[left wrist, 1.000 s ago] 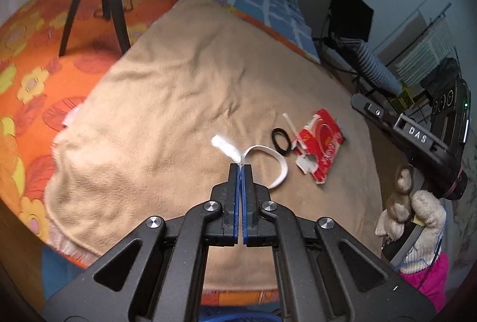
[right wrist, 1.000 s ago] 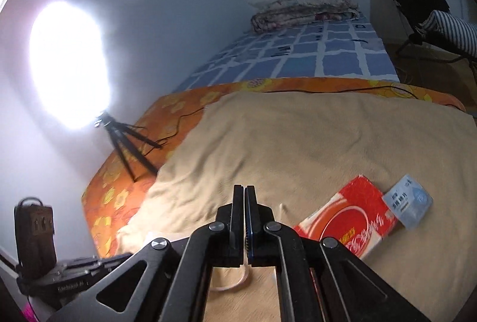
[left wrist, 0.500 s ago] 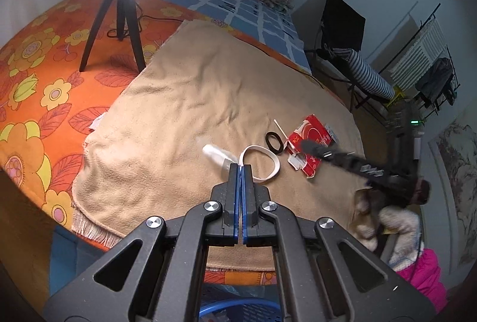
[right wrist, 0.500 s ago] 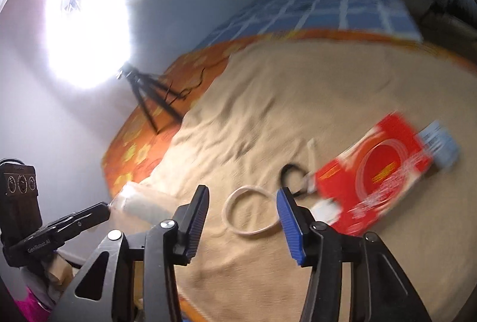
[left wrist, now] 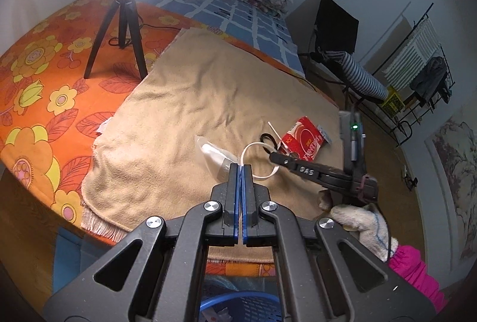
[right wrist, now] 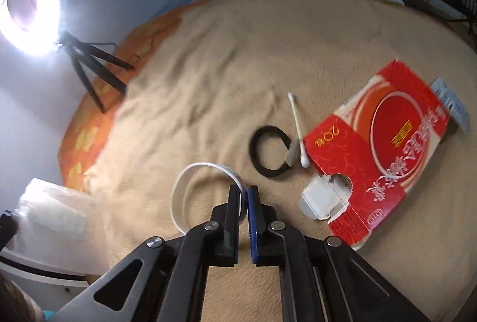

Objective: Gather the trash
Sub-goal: 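Grasp the white cable loop with the right tool and lift toward the basket, then lower the clear plastic piece and cable loop into the blue basket and open both tools, then move both tools back over the blanket toward the red box and hair tie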

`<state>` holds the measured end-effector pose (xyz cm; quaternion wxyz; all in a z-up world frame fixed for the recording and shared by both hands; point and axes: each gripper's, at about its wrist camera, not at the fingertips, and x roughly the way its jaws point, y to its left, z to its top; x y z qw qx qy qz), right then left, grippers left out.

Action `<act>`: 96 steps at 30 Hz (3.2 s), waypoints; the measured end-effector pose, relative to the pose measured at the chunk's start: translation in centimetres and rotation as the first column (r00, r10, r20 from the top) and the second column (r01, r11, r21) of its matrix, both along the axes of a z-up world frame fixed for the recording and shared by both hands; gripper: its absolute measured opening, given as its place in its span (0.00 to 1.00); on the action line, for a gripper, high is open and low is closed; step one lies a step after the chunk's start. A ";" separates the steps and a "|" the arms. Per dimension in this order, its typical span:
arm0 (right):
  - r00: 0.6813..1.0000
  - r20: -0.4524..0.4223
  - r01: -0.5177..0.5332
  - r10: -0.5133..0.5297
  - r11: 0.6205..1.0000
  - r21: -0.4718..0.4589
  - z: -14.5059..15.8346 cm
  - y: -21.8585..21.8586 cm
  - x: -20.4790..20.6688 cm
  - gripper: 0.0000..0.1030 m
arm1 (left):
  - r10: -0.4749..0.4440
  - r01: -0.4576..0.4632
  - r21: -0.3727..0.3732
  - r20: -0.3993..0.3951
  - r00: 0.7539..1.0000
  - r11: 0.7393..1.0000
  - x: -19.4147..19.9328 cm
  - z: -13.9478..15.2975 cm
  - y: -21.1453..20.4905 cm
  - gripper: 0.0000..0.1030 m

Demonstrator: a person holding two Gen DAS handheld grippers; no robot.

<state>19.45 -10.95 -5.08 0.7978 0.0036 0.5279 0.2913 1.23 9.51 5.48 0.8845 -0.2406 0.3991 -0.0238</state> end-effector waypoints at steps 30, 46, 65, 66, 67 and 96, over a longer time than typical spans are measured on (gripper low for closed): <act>0.984 0.104 -0.141 0.142 0.990 -0.017 2.5 -10.3 -24.2 0.03 | -0.238 0.239 -0.003 -0.103 0.966 0.971 -14.7 -4.8 -7.8 0.00; 0.977 -0.025 -0.213 0.211 0.973 -0.089 -4.4 -11.1 -29.3 0.27 | -0.306 0.314 -0.029 -0.333 0.892 0.949 -16.9 -13.0 -10.8 0.00; 0.989 0.014 -0.147 0.150 0.983 -0.110 -3.8 -11.7 -28.2 0.85 | -0.220 0.246 0.053 -0.296 0.929 0.968 -15.4 -12.5 -9.6 0.71; 0.990 0.013 -0.135 0.137 0.985 -0.107 -3.7 -11.9 -28.0 0.85 | -0.216 0.242 0.056 -0.294 0.931 0.969 -15.2 -12.5 -9.5 0.71; 0.992 0.012 -0.127 0.129 0.986 -0.105 -3.6 -12.1 -27.9 0.85 | -0.212 0.237 0.053 -0.293 0.933 0.970 -15.0 -12.5 -9.4 0.71; 0.932 0.213 0.282 -0.294 0.956 0.084 5.3 -18.4 -9.4 1.00 | -0.172 0.196 0.159 -0.154 0.973 0.968 3.8 -6.5 -8.4 0.71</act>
